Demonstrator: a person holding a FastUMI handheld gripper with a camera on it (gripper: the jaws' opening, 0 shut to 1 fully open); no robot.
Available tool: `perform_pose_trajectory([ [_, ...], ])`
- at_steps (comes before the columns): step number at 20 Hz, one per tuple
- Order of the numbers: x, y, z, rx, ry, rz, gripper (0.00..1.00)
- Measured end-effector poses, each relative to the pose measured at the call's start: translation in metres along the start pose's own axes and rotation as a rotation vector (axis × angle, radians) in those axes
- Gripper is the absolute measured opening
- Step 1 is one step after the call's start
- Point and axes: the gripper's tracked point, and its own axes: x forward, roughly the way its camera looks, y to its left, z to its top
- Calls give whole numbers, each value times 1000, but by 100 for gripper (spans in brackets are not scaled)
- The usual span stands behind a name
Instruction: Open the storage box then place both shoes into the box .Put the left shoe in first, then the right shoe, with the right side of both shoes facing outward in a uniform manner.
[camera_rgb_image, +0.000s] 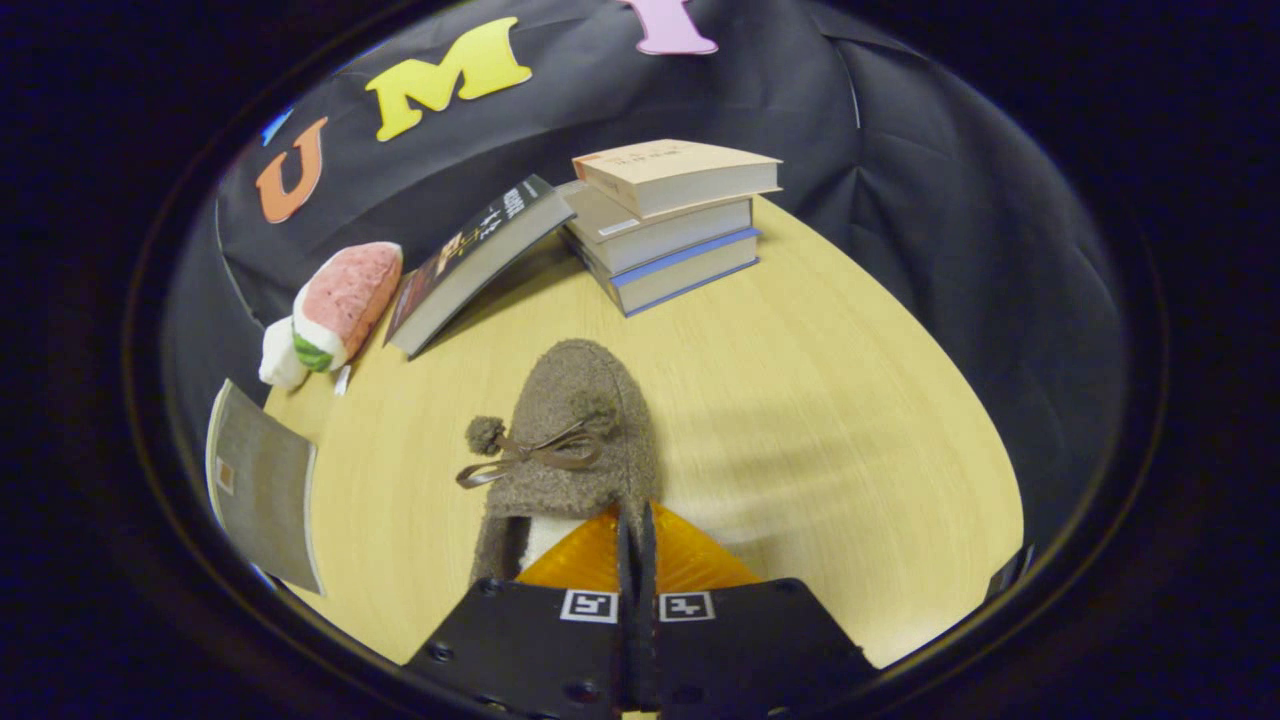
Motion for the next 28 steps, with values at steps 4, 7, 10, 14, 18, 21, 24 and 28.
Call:
perform_pose_trajectory([
  [4, -16, 12, 1, 69, 12, 29, 1],
  [7, -40, 29, 0, 107, 5, 52, 1],
  [10, -70, 53, -2, 134, -7, 76, 1],
  [14, -116, 104, 5, 127, -44, 106, 0],
  [18, -159, 174, 24, 118, -110, 154, 0],
  [21, -178, 221, 32, 111, -148, 163, 0],
  [24, -189, 270, 33, 83, -172, 168, 0],
  [28, -205, 329, 25, 35, -184, 174, 0],
])
